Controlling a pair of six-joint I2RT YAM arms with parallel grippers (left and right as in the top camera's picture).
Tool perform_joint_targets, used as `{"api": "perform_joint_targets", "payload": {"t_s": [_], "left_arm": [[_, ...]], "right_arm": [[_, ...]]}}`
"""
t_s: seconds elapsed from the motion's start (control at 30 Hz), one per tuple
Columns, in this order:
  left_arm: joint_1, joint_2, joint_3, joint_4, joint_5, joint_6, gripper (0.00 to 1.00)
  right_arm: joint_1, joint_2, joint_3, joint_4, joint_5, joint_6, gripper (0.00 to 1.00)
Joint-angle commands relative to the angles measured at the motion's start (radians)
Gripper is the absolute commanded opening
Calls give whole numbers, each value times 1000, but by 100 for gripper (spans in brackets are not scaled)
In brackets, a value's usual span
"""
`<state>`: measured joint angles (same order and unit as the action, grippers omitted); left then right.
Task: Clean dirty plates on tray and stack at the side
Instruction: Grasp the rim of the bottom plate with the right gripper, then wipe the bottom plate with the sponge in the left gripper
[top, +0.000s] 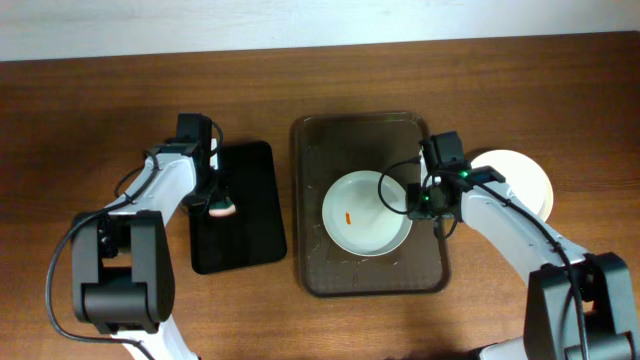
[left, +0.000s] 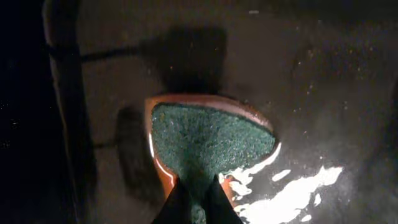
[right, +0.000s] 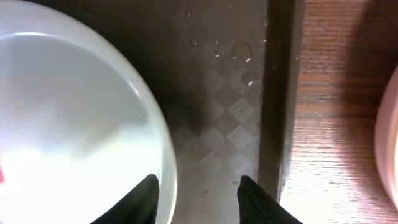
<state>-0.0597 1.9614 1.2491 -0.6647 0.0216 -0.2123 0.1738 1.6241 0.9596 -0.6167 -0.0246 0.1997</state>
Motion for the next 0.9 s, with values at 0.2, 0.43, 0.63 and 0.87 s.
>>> {"api": "perform_joint_targets", "payload": {"t_s": [0.2,0.43,0.63,0.87], "left_arm": [[-18,-122,48,-112,60,28,0],[-49,-116,-291,285,44,28,0],[-71,-144,206,-213,81,79,0],[-344,-141,291,-159,166,-74,0]], "right_arm": [[-6,-21,20,-16,-55,-9,43],[-6,-21,20,-22,-58,-9,43],[-6,-16,19,-11,-46,-8,44],[-6,164,19,23,-72,18,12]]}}
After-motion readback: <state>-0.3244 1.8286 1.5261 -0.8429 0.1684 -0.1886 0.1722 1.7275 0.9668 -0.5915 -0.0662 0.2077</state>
